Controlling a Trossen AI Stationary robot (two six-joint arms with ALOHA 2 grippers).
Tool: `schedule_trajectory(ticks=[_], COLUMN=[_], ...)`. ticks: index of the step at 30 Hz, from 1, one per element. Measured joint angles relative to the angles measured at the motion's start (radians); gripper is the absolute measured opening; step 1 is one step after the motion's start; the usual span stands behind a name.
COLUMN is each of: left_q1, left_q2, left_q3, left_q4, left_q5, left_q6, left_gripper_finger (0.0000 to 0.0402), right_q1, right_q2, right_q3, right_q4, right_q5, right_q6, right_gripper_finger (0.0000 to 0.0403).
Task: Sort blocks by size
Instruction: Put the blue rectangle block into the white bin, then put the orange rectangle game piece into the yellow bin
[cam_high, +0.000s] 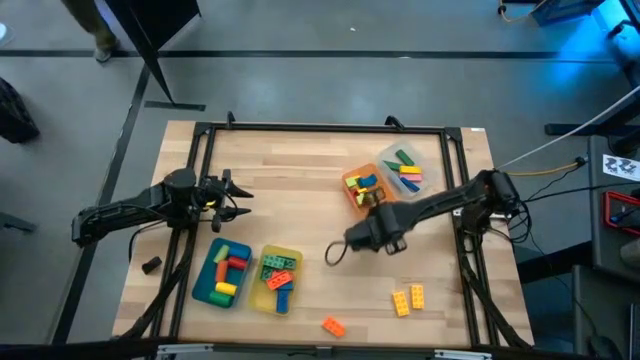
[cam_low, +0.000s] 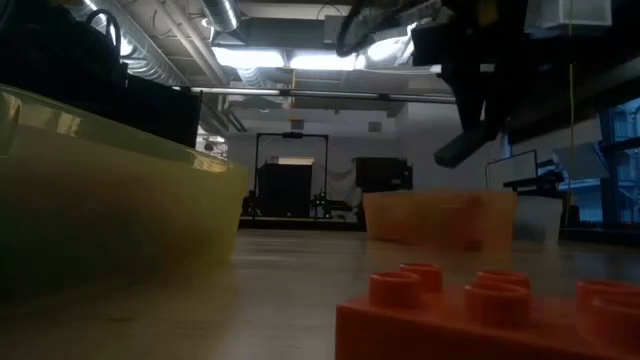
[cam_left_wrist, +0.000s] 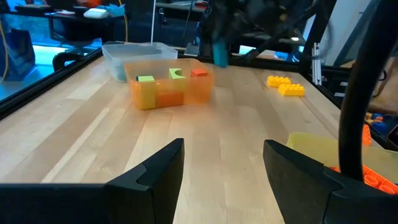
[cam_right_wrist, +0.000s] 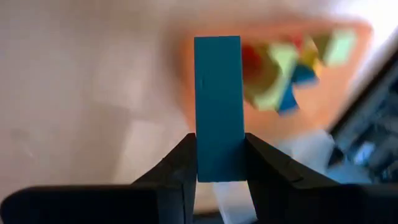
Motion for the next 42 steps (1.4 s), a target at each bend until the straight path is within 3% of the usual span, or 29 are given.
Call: schedule_trajectory(ticks=[11, 18, 23, 27, 42], left_q1=[0.0, 0.0, 0.0, 0.0, 0.0], left_q2=[0.0, 0.0, 0.0, 0.0, 0.0], left_q3=[0.0, 0.0, 0.0, 0.0, 0.0], left_q4=[0.0, 0.0, 0.0, 0.0, 0.0], left_q5=[0.0, 0.0, 0.0, 0.0, 0.0], left_q6=[0.0, 0.0, 0.0, 0.0, -0.007], left_gripper_finger=[0.0205, 0.0205, 0.0205, 0.0205, 0.0205], right_q1=[-0.311, -0.558, -0.684, -0.747, -0.81], right_q2=[-0.118, -0.127, -0.127, -0.126, -0.126], right_q3=[0.0, 0.0, 0.0, 0.0, 0.0], right_q4=[-0.116, -0.127, -0.123, -0.121, -0.095], right_q5=[0.084, 0.07, -0.009, -0.086, -0.079], right_q6=[-0.009, -0.009, -0.009, -0.01, 0.002], right_gripper_finger=[0.0114, 0.0119, 0.012, 0.0123, 0.0134])
